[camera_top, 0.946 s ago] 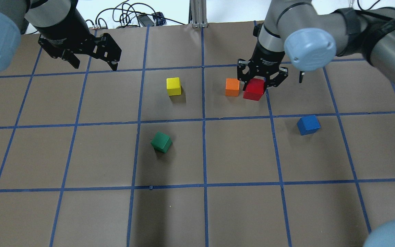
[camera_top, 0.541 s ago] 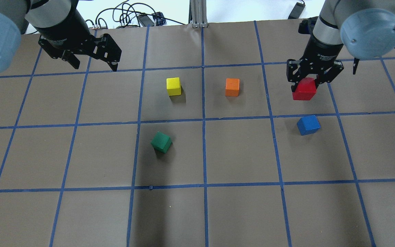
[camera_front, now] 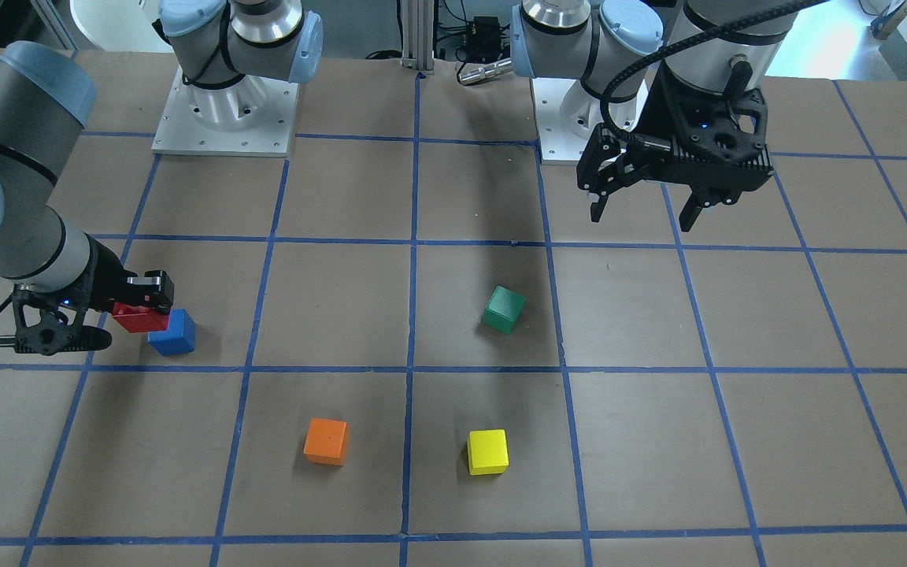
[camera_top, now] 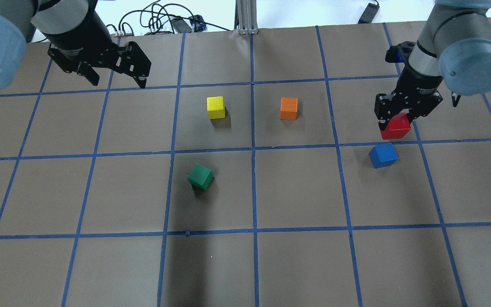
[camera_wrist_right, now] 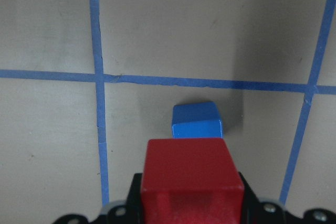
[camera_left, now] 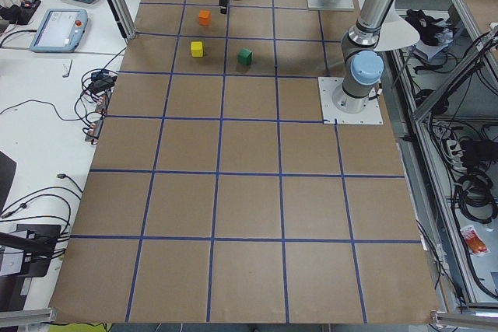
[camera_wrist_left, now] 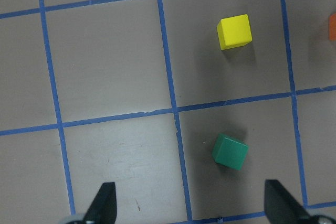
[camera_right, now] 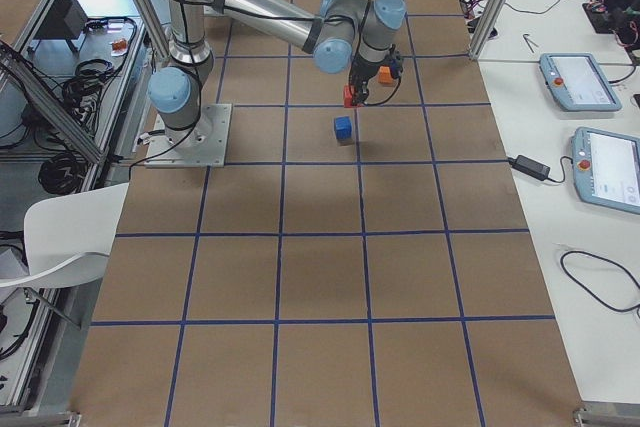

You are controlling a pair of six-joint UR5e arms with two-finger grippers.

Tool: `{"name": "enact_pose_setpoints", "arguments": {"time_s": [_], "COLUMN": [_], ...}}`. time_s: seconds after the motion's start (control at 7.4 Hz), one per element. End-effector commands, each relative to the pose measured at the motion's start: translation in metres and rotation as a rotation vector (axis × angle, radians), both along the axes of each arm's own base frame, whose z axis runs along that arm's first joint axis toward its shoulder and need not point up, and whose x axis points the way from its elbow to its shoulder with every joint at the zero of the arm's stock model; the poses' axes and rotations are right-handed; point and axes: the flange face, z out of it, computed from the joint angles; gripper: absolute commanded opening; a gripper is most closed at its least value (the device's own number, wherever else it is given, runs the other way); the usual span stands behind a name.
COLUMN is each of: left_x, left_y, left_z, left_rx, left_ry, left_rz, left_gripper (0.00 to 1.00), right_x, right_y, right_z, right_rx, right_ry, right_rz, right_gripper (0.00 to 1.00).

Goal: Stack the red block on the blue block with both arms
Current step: 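Carry the red cube with the right gripper over the blue cube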

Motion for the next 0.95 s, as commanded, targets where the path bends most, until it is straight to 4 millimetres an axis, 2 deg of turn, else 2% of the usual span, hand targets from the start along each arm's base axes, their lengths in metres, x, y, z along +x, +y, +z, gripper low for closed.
{"name": "enact_pose_setpoints", "arguments": {"time_s": [0.0, 0.27, 0.81], "left_x": [0.0, 0.0, 0.0], "left_y": [0.0, 0.0, -0.001], "left_z": [0.0, 0.0, 0.0], "left_rx": [0.001, -0.001, -0.001], "left_ry": [0.0, 0.0, 0.0], "left_rz": [0.0, 0.0, 0.0], "left_gripper": [1.0, 1.0, 1.0], "right_x": [0.002, 0.003, -0.001], "right_y": [0.013, 0.02, 0.019], "right_z": [-0.032, -0.049, -0.058], "right_rx": [-0.004, -0.051, -0.041], "right_ry": [-0.005, 0.003, 0.027], "right_rz": [0.004, 0.046, 0.121], "right_gripper": [0.0, 0.0, 0.0]}}
